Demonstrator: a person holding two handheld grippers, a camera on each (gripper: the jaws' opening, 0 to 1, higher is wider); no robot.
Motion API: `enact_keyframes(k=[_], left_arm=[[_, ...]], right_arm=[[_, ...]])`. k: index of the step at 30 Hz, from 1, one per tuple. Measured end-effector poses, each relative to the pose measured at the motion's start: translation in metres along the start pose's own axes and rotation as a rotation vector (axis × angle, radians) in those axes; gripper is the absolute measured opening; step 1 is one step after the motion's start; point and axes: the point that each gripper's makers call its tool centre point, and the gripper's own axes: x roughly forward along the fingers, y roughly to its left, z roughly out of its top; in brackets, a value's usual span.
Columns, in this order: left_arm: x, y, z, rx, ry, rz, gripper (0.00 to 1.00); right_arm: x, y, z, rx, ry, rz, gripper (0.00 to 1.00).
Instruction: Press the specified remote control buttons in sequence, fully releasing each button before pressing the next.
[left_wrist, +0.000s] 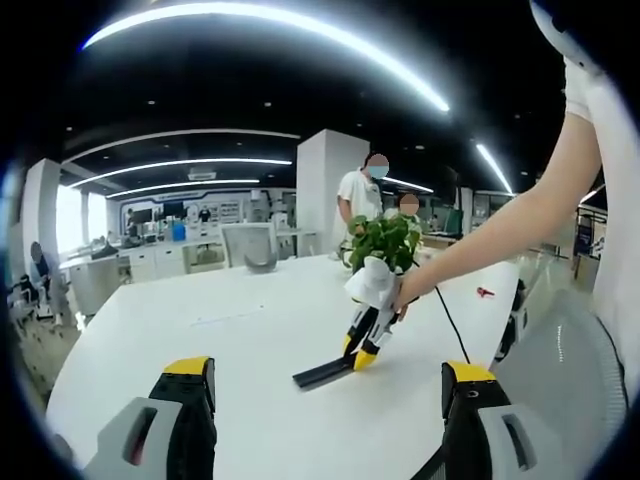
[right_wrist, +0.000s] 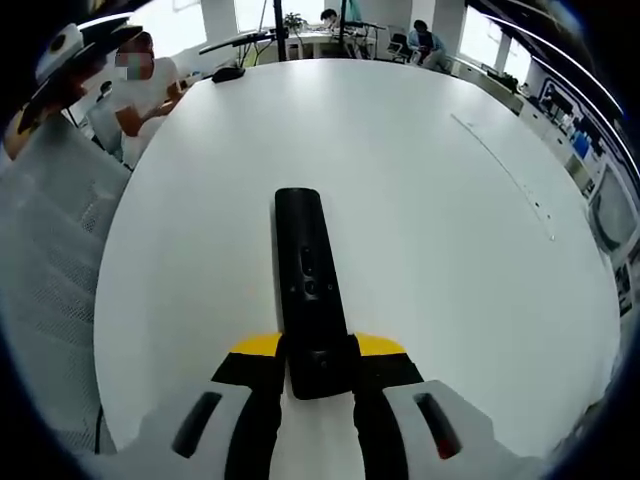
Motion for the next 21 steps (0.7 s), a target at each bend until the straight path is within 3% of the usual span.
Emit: enact_keyframes(k=[21], left_arm=[[0.0002, -0.0009, -0.0002, -0.003, 0.002, -0.002, 0.98]], right_arm=[[-0.0003, -0.003, 0.0008, 0.009, -0.003, -0.005, 0.25]])
